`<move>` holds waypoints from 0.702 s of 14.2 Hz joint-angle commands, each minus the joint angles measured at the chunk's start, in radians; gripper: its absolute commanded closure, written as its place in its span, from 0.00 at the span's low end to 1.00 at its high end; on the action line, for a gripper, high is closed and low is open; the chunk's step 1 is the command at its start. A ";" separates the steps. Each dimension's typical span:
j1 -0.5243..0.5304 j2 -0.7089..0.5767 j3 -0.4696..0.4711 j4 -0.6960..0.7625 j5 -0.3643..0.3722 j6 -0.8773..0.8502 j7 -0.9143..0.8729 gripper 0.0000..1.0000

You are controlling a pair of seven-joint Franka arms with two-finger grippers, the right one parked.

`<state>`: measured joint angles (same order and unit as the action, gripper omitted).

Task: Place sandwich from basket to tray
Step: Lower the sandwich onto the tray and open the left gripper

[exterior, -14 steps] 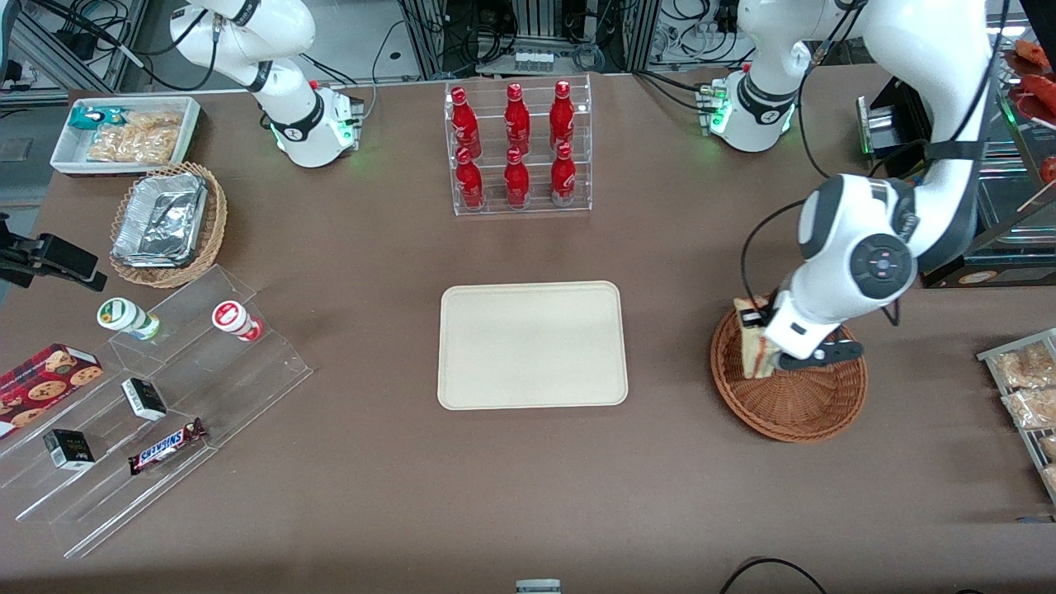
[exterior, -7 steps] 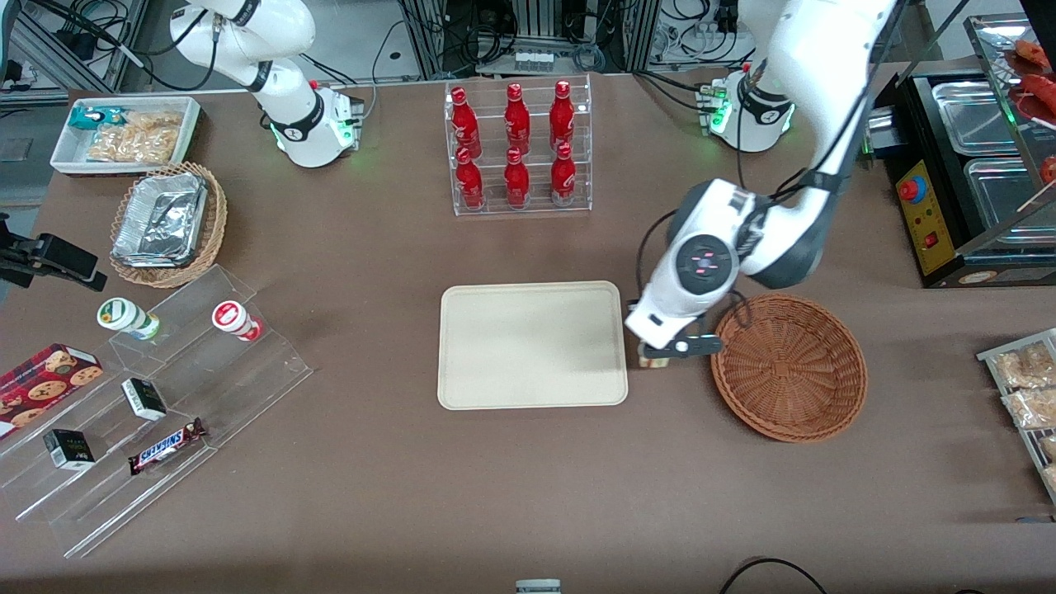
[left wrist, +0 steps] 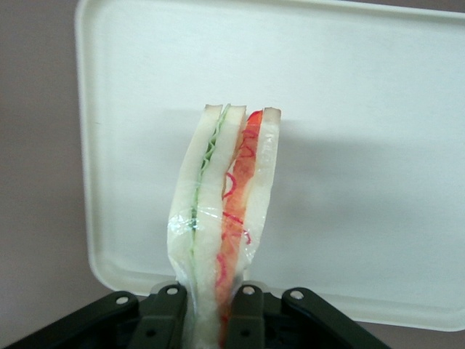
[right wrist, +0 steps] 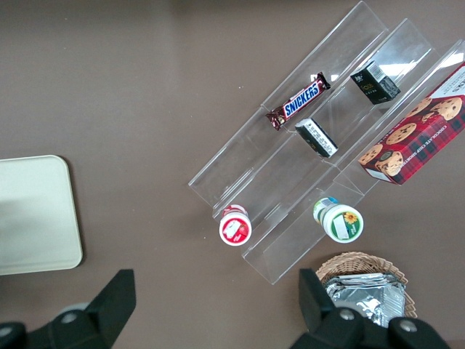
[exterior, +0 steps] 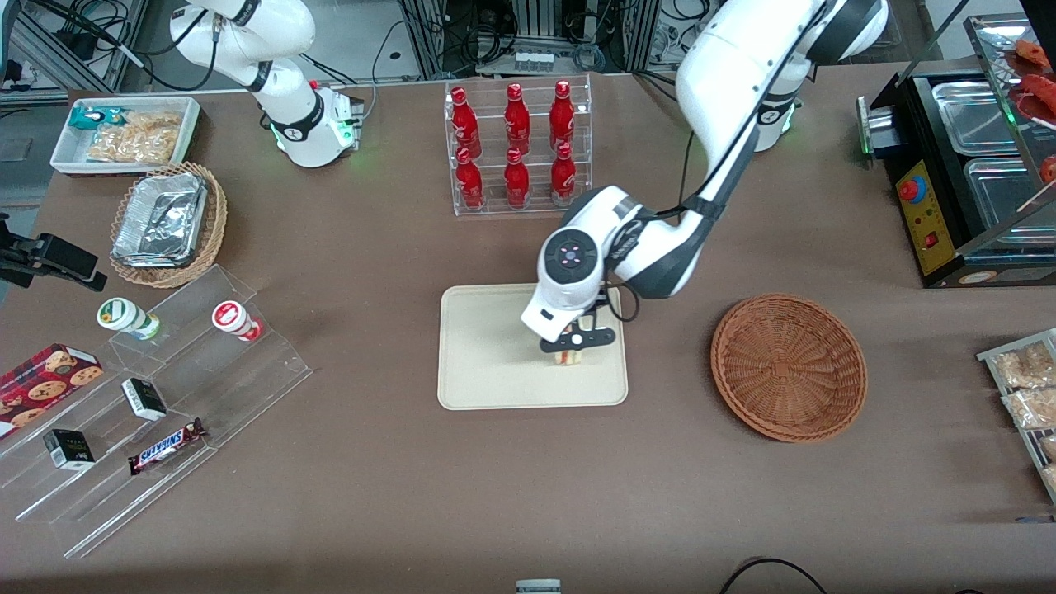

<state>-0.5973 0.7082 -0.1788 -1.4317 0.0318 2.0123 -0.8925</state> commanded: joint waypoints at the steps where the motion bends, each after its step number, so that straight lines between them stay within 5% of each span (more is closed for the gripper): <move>1: -0.027 0.076 0.013 0.122 0.002 -0.017 -0.048 0.92; 7: -0.041 0.119 0.016 0.123 0.005 0.074 -0.049 0.91; 10: -0.042 0.129 0.016 0.122 0.005 0.085 -0.049 0.81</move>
<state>-0.6201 0.8177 -0.1773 -1.3436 0.0318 2.0916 -0.9240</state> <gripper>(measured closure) 0.846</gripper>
